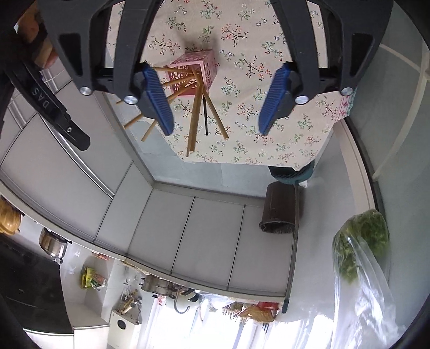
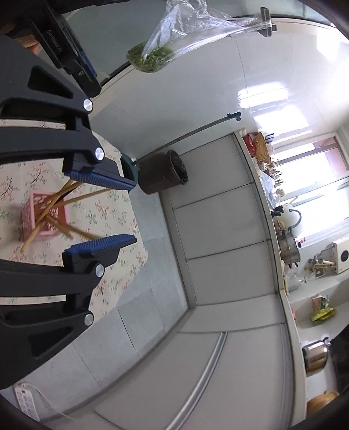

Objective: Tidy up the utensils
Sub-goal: 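Open the right gripper to drop its chopstick into the basket, then move both open grippers down to the last chopsticks on the cloth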

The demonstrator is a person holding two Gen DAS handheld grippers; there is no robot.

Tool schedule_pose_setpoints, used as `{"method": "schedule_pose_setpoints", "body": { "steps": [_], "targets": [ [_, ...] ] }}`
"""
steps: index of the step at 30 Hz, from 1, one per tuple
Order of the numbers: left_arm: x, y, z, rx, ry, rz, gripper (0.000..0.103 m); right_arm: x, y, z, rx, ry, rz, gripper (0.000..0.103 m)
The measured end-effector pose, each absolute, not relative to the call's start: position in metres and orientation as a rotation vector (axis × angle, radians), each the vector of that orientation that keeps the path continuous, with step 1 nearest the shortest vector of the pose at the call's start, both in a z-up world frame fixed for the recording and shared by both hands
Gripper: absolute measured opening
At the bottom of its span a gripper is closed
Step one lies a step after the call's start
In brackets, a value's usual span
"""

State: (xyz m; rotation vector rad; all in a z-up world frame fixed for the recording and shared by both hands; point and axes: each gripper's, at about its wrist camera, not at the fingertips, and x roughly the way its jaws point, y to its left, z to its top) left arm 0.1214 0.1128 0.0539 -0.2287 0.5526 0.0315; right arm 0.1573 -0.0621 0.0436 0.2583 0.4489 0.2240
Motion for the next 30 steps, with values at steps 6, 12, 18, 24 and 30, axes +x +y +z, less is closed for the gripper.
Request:
{"method": "schedule_pose_setpoints", "body": {
  "steps": [6,12,18,24,30],
  "targets": [
    [0.098,0.088,0.054,-0.181,0.533,0.059,0.078,0.118,-0.076,0.039,0.180,0.459,0.128,0.057],
    [0.086,0.073,0.043,-0.144,0.566,0.059,0.083,0.090,-0.090,0.028,0.161,0.471,0.073,0.078],
    [0.071,0.059,0.035,-0.101,0.564,0.055,0.088,0.074,-0.102,0.016,0.173,0.485,0.009,0.089],
    [0.068,0.051,0.031,-0.081,0.572,0.042,0.093,0.063,-0.117,0.002,0.185,0.509,-0.044,0.097],
    [0.068,0.042,0.023,-0.054,0.595,0.028,0.096,0.063,-0.125,-0.011,0.186,0.560,-0.066,0.097]
  ]
}}
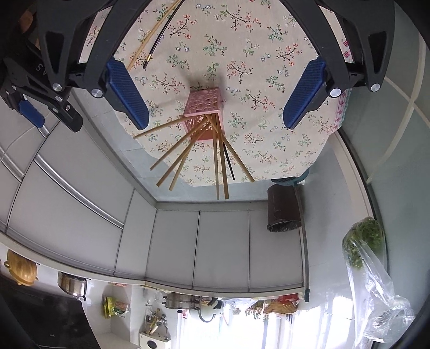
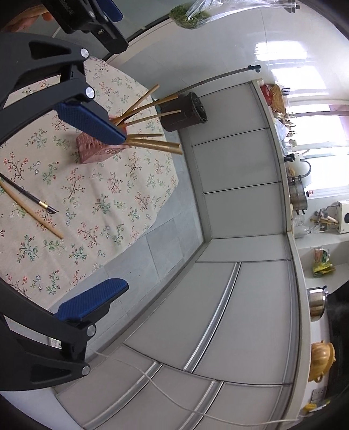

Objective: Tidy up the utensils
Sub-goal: 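Move both open grippers down to the last chopsticks on the cloth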

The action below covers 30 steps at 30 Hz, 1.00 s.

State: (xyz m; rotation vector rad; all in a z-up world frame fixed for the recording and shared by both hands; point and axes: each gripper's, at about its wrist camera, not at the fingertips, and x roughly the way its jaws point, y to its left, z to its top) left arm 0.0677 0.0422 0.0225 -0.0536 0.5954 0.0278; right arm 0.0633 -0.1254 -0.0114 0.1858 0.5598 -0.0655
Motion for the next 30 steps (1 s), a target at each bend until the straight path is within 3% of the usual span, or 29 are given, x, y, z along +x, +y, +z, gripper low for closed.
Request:
{"method": "schedule_pose_setpoints", "body": {
  "steps": [9,18,21,26,30],
  "targets": [
    [0.086,0.028,-0.012,-0.036,0.733,-0.037,0.096,0.056,-0.145,-0.032,0.213,0.639,-0.102,0.097],
    [0.132,-0.034,-0.123,0.055,1.181,-0.215,0.096,0.065,-0.214,-0.099,0.475,0.917,-0.177,0.097],
    [0.141,-0.057,-0.146,0.093,1.228,-0.222,0.088,0.067,-0.239,-0.116,0.610,0.974,-0.199,0.097],
    [0.160,-0.079,-0.169,0.082,1.292,-0.231,0.065,0.067,-0.262,-0.138,0.708,1.032,-0.225,0.097],
    [0.172,-0.090,-0.183,0.102,1.310,-0.219,0.053,0.070,-0.270,-0.144,0.751,1.052,-0.221,0.097]
  ]
}}
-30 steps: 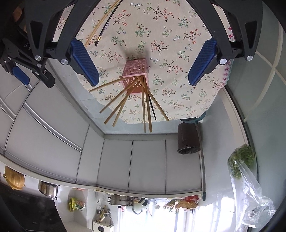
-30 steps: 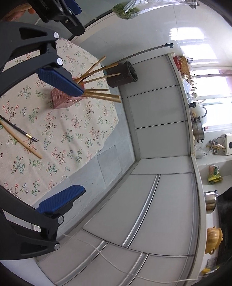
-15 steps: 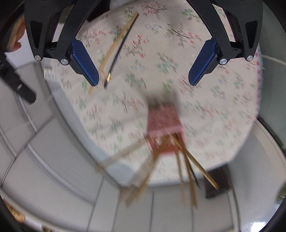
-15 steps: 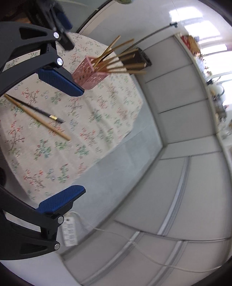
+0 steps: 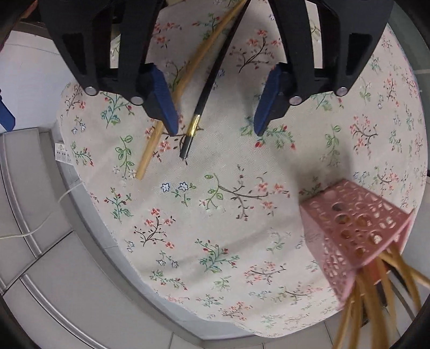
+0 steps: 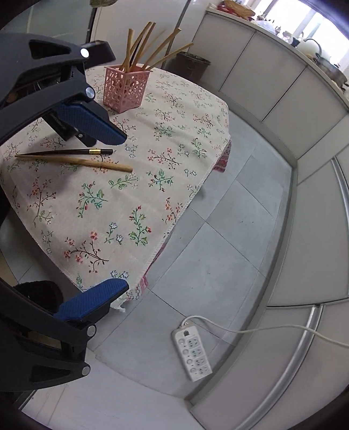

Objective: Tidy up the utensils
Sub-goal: 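Move both open grippers down to the last chopsticks on the cloth, then grasp the black chopstick with the left gripper while the right gripper grasps a wooden one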

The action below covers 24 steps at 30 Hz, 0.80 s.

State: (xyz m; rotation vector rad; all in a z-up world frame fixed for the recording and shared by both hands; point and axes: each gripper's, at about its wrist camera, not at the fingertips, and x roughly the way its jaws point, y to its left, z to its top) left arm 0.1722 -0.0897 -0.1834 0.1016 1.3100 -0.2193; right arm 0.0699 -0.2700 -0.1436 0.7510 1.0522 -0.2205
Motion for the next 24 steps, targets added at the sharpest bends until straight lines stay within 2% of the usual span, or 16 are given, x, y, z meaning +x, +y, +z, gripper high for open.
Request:
{"method": "schedule_pose_setpoints", "body": {
  "steps": [6,8,10,16,24],
  "targets": [
    [0.179,-0.097,-0.200,0.127,1.323,-0.222,0.033,0.079,-0.265,-0.149,0.709,1.084,-0.225,0.097],
    [0.180,-0.095,-0.201,0.142,1.308,-0.216,0.014,0.082,-0.264,-0.152,0.699,1.095,-0.233,0.097],
    [0.180,-0.089,-0.202,0.140,1.298,-0.222,0.007,0.086,-0.262,-0.156,0.690,1.109,-0.237,0.097],
    [0.170,-0.070,-0.197,0.137,1.258,-0.229,0.006,0.101,-0.247,-0.169,0.679,1.159,-0.226,0.097],
    [0.139,-0.023,-0.160,0.118,1.157,-0.198,0.006,0.132,-0.194,-0.190,0.621,1.244,-0.156,0.097]
  ]
}}
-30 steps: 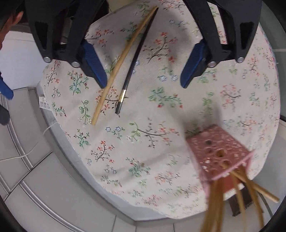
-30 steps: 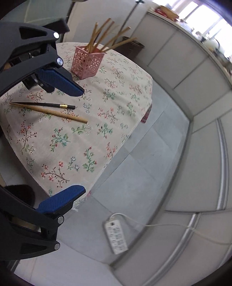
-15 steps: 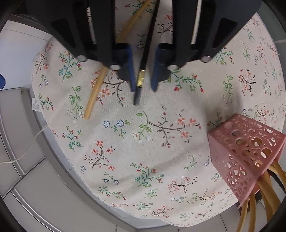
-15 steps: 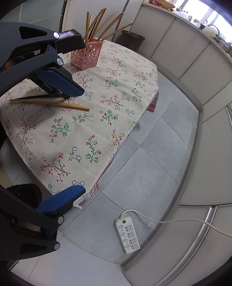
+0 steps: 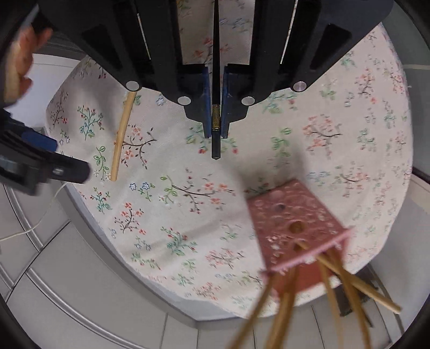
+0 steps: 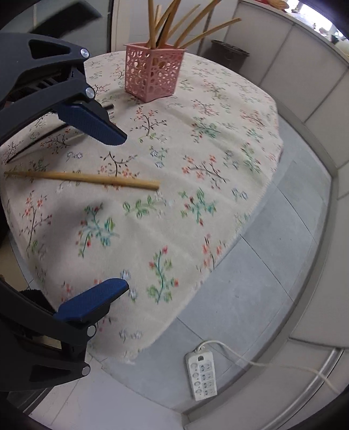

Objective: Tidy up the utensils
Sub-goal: 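Grasp the black chopstick with the left gripper while the right gripper grasps a wooden one, then carry the black chopstick over the basket with the left gripper while the right carries the wooden one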

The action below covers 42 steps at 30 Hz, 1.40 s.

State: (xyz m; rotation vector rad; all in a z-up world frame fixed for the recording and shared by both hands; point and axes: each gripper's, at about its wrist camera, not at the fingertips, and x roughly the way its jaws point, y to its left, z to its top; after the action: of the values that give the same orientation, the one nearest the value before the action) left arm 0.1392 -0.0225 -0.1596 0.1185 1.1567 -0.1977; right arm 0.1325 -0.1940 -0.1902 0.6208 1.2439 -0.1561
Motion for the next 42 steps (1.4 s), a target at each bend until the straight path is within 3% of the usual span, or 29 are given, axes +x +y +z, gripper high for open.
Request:
{"method": "schedule_pose_setpoints", "body": {
  "steps": [3,11,13,15,17,22,33,42],
  "targets": [
    [0.127,-0.009,-0.141,0.119,1.111,-0.186,0.006,0.145,-0.176,-0.196,0.562,1.259,-0.167,0.095],
    [0.106,0.017,-0.103,0.120,0.981,-0.134,0.006,0.166,-0.139,-0.216,0.430,1.329,-0.204,0.064],
    [0.102,0.023,-0.096,0.122,0.957,-0.124,0.006,0.166,-0.131,-0.214,0.387,1.317,-0.226,0.043],
    [0.103,0.027,-0.091,0.118,0.944,-0.116,0.006,0.165,-0.126,-0.212,0.365,1.306,-0.241,0.033],
    [0.101,0.031,-0.089,0.107,0.935,-0.109,0.006,0.164,-0.125,-0.211,0.388,1.299,-0.222,0.010],
    [0.096,0.044,-0.075,0.065,0.901,-0.103,0.006,0.150,-0.119,-0.196,0.499,1.240,-0.096,0.008],
    [0.054,0.084,-0.010,-0.074,0.734,-0.090,0.006,0.056,-0.096,-0.059,0.358,0.879,0.242,0.008],
    [0.056,0.086,0.057,-0.095,0.594,-0.099,0.006,0.050,-0.104,0.018,0.379,0.747,0.312,0.008]
  ]
}}
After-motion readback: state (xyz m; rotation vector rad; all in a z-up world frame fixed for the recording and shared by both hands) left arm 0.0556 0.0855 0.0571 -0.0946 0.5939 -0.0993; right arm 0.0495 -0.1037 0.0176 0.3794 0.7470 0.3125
